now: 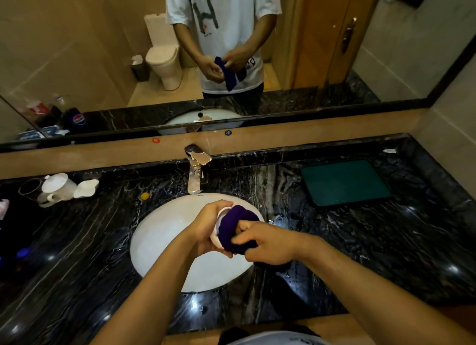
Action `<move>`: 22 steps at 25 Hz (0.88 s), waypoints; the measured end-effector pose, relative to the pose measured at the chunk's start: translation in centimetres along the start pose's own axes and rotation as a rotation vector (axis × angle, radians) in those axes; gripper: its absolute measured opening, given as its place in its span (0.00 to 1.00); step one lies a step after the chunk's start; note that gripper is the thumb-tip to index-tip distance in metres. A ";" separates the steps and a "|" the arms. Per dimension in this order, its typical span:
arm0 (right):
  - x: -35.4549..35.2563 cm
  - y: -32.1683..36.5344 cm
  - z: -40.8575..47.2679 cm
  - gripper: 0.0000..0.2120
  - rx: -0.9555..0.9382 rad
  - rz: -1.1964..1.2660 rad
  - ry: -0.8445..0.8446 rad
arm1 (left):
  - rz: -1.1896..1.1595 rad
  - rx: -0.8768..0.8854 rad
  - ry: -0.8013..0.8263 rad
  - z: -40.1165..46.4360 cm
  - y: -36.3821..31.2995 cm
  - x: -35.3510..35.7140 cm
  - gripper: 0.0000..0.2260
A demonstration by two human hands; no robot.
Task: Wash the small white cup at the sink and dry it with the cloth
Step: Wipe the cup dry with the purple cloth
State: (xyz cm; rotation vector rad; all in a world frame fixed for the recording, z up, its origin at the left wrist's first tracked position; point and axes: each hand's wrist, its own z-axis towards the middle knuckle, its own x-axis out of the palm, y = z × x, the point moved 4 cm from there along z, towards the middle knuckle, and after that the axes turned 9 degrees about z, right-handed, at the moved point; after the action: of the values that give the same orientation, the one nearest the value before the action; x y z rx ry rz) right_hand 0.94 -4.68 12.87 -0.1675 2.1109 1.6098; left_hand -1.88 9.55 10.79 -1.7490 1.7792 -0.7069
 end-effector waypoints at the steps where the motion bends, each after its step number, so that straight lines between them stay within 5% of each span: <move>1: -0.7 -0.2 0.0 0.13 0.005 -0.093 -0.019 | -0.001 -0.005 0.019 0.1 -0.2 0.2 0.23; 4: -2.2 -0.4 -0.1 0.14 0.100 -0.438 -0.182 | -0.077 -0.005 0.070 0.9 -0.3 1.0 0.24; 6: -3.2 -0.8 -0.4 0.11 0.175 -0.432 -0.439 | -0.194 0.021 0.083 1.3 0.0 1.4 0.24; 8: -4.4 -1.9 -1.2 0.07 0.206 -0.082 -0.819 | -0.350 0.057 0.065 1.5 0.5 1.0 0.22; 10: -5.3 -3.2 -2.1 0.08 0.181 0.544 -1.048 | -0.453 0.091 0.030 1.6 1.2 0.3 0.21; 12: -5.2 -3.5 -2.2 0.12 0.081 1.212 -0.988 | -0.441 0.139 -0.044 1.9 1.8 -0.4 0.19; 14: -4.3 -3.1 -2.0 0.15 0.080 1.573 -0.829 | -0.385 0.157 -0.160 2.1 2.0 -0.7 0.16; 19: -2.2 -2.9 1.1 0.26 0.109 1.544 -0.696 | -0.466 0.260 -0.277 1.8 0.8 0.2 0.14; 22: -2.5 -1.6 2.4 0.18 0.000 1.307 -0.862 | -0.564 0.375 -0.404 0.7 -0.5 1.2 0.10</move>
State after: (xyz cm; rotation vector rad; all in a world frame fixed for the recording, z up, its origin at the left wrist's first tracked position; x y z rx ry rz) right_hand 4.46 -3.40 12.11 1.8640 1.4297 1.6951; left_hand -1.03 8.31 10.60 -1.9566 0.8254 -0.7741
